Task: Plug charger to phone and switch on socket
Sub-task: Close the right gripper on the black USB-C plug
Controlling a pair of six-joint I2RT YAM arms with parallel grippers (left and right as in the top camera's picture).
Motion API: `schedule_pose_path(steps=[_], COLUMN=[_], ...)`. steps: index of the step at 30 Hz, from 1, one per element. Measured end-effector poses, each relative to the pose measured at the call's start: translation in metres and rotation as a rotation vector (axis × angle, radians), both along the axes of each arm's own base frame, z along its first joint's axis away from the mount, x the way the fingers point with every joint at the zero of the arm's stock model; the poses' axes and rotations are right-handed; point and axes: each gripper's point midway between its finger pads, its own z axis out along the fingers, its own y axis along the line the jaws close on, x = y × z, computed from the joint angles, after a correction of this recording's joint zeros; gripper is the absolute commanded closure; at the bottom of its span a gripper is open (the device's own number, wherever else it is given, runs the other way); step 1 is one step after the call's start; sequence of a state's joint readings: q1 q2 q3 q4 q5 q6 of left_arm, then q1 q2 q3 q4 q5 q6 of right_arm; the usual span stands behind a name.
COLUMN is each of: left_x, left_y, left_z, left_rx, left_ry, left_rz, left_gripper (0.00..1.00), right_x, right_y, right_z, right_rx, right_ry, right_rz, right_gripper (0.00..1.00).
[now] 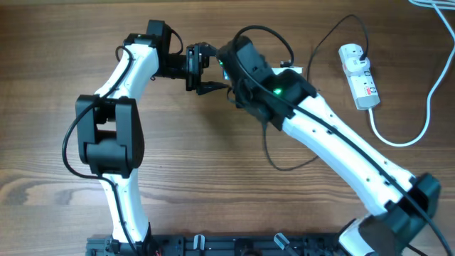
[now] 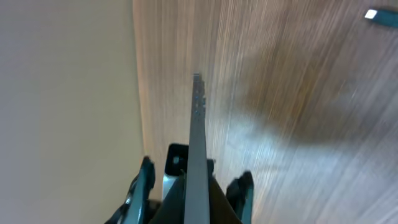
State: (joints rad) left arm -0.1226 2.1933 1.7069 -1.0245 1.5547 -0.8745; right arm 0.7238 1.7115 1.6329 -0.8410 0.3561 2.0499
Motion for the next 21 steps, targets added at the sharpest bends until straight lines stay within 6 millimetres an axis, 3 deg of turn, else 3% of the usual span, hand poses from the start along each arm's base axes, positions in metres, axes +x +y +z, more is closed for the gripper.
schedule_pose_path(steps=[4,7,16,21], left_x=[-0.0019,-0.002,-0.0018,-0.0018], left_y=[-0.002,-0.002,-0.0021,-0.0021], left_z=[0.0034,0.0037,0.0042,0.0042], left_rx=[0.0,0.0,0.001,0.002], left_ry=[-0.004,0.002,0.012,0.012], left_rz=[-0.005,-0.005,-0.005,-0.005], left_gripper=[0.34,0.52,0.52,0.6], right_x=[0.0086,0.009,0.0117,0.0108], right_y=[0.0059,0.0053,0.0096,0.0121], right_z=[-0.0108,-0.0106,-0.0075,-0.0093], right_rx=[-0.002,-0.004,0.018,0.025], right_ry=[-0.002,-0.004,-0.018,-0.008], right_rz=[-0.01,-0.013,-0.007,0.002], right_gripper=[0.96,0.96,0.96,0.96])
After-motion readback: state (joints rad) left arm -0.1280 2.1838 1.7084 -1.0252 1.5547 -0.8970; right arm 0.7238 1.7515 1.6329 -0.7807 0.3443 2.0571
